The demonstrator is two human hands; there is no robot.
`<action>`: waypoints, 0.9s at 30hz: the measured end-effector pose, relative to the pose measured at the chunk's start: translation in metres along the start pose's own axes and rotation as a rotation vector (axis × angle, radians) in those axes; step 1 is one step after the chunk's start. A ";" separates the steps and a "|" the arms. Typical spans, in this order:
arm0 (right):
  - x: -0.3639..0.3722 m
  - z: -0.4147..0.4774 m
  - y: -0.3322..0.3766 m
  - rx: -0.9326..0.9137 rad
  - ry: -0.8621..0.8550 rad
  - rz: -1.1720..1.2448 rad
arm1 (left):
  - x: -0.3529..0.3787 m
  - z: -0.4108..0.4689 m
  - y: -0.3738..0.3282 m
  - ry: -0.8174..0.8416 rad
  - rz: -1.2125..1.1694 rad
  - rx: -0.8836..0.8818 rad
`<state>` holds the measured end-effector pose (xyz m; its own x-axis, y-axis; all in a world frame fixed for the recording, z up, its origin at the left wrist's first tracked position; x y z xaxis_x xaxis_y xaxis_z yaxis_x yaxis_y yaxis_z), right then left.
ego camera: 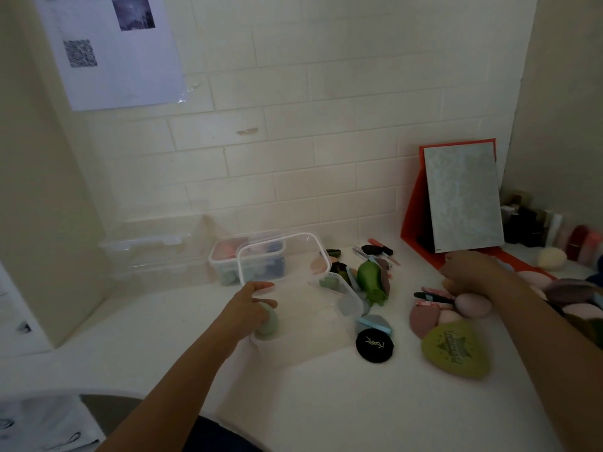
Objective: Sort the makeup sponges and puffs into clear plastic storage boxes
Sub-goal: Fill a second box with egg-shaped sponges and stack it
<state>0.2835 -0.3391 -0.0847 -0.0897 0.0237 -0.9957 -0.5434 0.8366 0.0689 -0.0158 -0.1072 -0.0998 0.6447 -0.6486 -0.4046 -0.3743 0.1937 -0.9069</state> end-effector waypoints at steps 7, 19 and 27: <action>-0.012 -0.005 0.008 0.021 -0.222 0.290 | 0.001 -0.002 0.000 -0.017 -0.010 0.005; -0.053 -0.080 0.123 -0.343 -0.304 0.867 | 0.000 -0.008 -0.002 -0.009 -0.053 0.026; -0.029 -0.098 0.189 -0.540 0.220 0.926 | 0.000 -0.007 -0.001 -0.007 -0.034 0.017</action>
<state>0.1018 -0.2356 -0.0373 -0.7704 0.3768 -0.5143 -0.4776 0.1934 0.8570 -0.0199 -0.1128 -0.0982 0.6613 -0.6498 -0.3747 -0.3412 0.1842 -0.9218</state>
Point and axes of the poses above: each hand's wrist, its own z-axis towards the middle knuckle, its own x-axis out of the palm, y = z × x, the point moved 1 cm from there along z, towards the middle knuckle, and after that the axes turned 2 degrees about z, right-handed, at the moved point
